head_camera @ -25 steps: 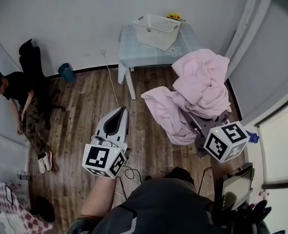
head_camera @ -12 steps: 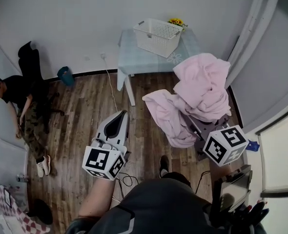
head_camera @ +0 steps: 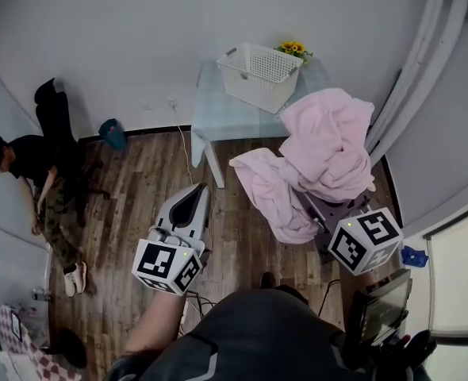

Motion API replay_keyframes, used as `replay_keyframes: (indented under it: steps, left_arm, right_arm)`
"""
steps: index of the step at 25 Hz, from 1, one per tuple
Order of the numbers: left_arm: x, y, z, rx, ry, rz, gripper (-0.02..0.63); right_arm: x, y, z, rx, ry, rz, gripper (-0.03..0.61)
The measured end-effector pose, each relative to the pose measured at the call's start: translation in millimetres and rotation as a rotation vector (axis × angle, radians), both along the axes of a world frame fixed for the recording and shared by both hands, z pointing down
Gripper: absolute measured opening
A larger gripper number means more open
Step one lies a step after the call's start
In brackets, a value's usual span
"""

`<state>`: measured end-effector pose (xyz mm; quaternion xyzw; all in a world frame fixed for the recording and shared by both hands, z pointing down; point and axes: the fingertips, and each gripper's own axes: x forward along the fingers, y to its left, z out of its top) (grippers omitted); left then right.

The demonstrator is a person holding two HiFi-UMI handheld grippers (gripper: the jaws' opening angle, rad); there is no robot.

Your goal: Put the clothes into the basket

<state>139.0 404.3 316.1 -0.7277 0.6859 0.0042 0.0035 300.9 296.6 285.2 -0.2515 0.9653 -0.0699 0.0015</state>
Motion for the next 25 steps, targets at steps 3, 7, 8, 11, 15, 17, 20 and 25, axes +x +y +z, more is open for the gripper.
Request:
replay_keyframes:
  steps: [3,7,8,11,15,17,20,25]
  left_arm:
    - [0,-31,-6,0.019,0.004,0.025,0.008]
    - [0,-92,-12,-0.002,-0.015,0.005,0.009]
    - [-4,-106,-11,-0.009,-0.016,-0.006,0.008]
    - [-24,-141,-7,-0.020,-0.006,-0.017,0.009]
    - [-56,-165,6,-0.037,0.036,-0.011,0.008]
    - [-63,-173,11,-0.043,0.046,-0.002,0.008]
    - [-63,-179,10,-0.041,0.033,0.003,0.009]
    - [-113,-223,13,-0.054,0.039,0.025,0.009]
  right_arm:
    - [-5,-32,0,0.002,-0.002,-0.017,0.354]
    - [-7,-100,4,-0.027,-0.014,-0.032,0.354]
    - [-10,-116,5,-0.032,-0.016,-0.038,0.354]
    - [-28,-151,6,-0.038,-0.013,-0.047,0.354]
    - [-59,-171,10,-0.051,-0.010,-0.045,0.354]
    - [-65,-177,13,-0.058,-0.007,-0.043,0.354]
    - [-66,-182,16,-0.064,-0.007,-0.043,0.354]
    - [-114,-221,20,-0.085,0.014,-0.015,0.354]
